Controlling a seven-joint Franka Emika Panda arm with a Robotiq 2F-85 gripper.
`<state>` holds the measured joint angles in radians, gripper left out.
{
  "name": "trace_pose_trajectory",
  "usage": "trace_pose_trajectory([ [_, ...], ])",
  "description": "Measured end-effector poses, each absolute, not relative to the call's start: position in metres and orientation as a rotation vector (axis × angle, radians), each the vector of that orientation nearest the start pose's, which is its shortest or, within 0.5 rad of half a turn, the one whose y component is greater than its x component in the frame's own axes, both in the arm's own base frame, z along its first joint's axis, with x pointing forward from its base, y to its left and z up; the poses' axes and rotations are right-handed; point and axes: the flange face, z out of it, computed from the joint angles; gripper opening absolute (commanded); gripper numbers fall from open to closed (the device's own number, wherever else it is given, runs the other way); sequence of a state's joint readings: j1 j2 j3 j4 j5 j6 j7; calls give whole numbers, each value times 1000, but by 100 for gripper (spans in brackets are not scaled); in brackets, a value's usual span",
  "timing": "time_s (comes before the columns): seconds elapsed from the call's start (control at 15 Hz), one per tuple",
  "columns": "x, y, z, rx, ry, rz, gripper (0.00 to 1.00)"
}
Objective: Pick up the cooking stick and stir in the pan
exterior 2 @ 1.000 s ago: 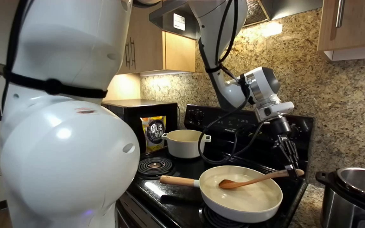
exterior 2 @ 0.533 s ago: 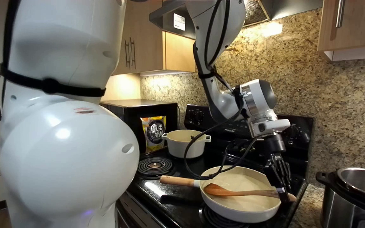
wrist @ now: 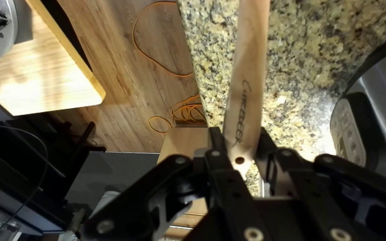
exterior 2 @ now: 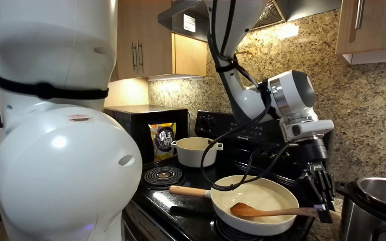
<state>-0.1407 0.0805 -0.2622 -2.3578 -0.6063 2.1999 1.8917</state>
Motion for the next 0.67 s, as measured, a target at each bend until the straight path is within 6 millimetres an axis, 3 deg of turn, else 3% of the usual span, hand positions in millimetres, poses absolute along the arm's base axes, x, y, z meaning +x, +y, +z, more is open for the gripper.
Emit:
trace_pose_trajectory([
  [0.33,431,-232,299,-2041,2962,-296,10],
  [0.67,446,-226,309,-2035,2934,-333,10],
])
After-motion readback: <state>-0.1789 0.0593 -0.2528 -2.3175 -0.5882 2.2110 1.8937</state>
